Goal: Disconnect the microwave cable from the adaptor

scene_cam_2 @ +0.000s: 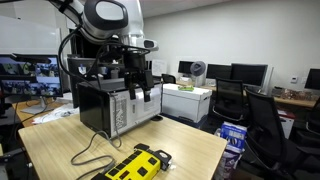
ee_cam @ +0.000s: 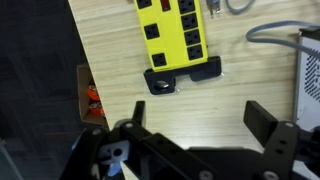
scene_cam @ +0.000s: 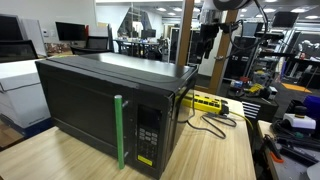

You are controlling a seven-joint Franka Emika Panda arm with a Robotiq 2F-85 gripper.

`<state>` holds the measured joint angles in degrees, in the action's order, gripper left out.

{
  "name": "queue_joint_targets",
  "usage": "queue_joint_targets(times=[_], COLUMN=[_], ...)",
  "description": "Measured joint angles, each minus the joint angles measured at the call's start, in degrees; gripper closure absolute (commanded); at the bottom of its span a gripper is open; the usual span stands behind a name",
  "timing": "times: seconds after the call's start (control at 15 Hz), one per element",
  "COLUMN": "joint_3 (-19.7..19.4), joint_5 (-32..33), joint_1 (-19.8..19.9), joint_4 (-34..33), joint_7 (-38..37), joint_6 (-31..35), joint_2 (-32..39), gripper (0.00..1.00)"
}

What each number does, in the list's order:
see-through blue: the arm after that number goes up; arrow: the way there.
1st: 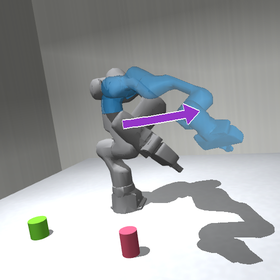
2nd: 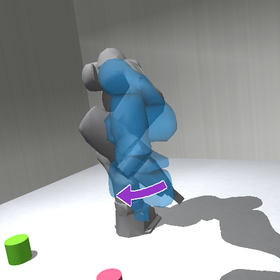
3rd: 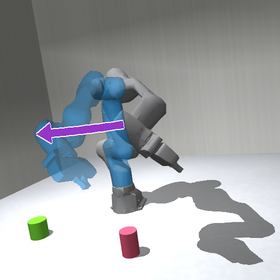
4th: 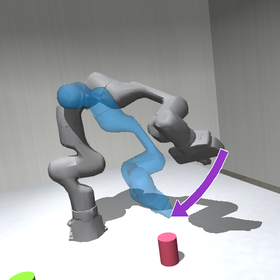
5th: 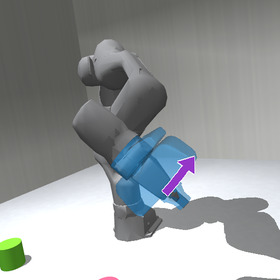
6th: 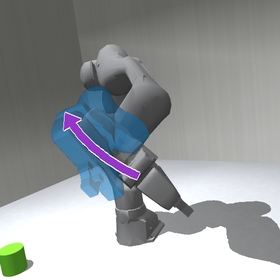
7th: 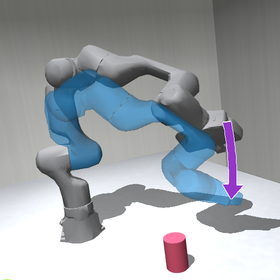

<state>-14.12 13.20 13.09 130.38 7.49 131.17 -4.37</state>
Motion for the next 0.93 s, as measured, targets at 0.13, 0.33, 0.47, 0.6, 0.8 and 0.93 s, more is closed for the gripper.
queue_joint_targets(times=[0.13, 0.33, 0.47, 0.6, 0.8, 0.93], joint_3=[0.5, 1.1, 1.1, 1.2, 2.1, 3.7], joint_5=[-0.2, -1.5, -3.3, -5.4, -8.9, -9.9], joint_1=[-0.7, -2.1, -3.0, -4.1, -6.0, -7.3], joint_4=[0.0, 0.2, 0.7, 1.9, 4.7, 7.0], joint_7=[3.6, 8.8, 11.5, 12.1, 10.8, 8.5], joint_6=[-4.8, -9.5, -10.5, -10.5, -9.0, -7.2], joint_2=[-2.9, -7.5, -9.9, -12.2, -14.9, -16.0], gripper=[0.0, 0.0, 0.0, 0.0, 0.0, 0.0])
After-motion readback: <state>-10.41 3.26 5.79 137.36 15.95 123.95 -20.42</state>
